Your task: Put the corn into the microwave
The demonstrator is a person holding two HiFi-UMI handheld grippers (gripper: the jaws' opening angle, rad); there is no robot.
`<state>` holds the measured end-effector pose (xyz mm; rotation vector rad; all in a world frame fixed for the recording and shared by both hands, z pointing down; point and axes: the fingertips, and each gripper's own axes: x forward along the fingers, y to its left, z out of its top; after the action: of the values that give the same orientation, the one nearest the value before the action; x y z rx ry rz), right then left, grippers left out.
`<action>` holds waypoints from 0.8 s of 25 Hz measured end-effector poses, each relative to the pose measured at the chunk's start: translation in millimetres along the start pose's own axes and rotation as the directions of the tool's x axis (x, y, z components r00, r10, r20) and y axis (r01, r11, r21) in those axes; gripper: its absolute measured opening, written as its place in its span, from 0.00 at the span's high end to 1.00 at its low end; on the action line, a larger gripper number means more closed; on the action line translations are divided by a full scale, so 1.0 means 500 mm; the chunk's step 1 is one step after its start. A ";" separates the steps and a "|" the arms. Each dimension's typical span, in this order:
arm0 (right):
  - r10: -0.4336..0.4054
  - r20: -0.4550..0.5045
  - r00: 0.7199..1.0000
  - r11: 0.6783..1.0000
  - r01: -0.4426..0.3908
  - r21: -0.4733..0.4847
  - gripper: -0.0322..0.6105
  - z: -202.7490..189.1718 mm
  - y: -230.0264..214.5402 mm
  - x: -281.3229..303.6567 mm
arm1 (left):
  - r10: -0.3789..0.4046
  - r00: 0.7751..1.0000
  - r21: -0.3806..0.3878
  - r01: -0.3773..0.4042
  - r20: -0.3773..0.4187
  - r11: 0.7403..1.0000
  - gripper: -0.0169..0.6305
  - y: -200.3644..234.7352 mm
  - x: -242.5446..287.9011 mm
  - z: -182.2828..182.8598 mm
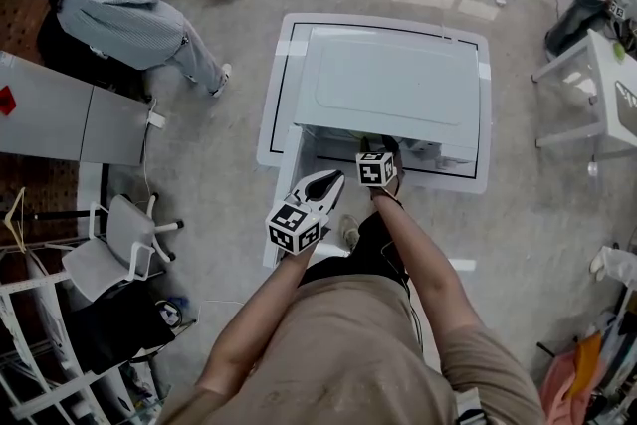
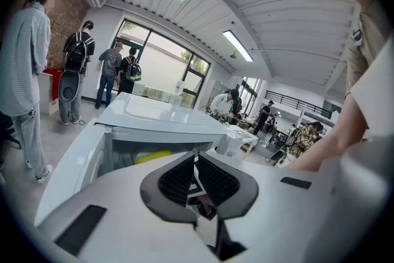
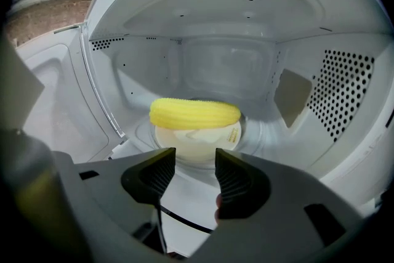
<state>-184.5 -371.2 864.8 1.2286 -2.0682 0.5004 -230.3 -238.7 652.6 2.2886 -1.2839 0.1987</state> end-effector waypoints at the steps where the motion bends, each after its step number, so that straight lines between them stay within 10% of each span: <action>1: 0.007 0.005 1.000 1.000 -0.007 0.001 0.63 0.004 0.000 -0.003 | -0.005 1.000 0.003 0.005 0.009 1.000 0.96 -0.008 -0.002 0.004; 11: 0.123 0.180 0.976 0.991 -0.129 0.021 0.63 0.057 0.001 -0.215 | -0.018 0.991 -0.012 0.019 0.129 1.000 0.96 -0.060 -0.054 0.032; 20: 0.261 0.384 0.886 0.947 -0.312 0.076 0.63 0.112 -0.057 -0.558 | 0.047 0.963 -0.019 -0.043 0.264 0.999 0.96 -0.111 -0.114 0.093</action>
<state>-86.8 -247.5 626.3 1.1648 -2.6005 0.5888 -220.7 -194.6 572.4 2.3353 -1.4638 -0.1046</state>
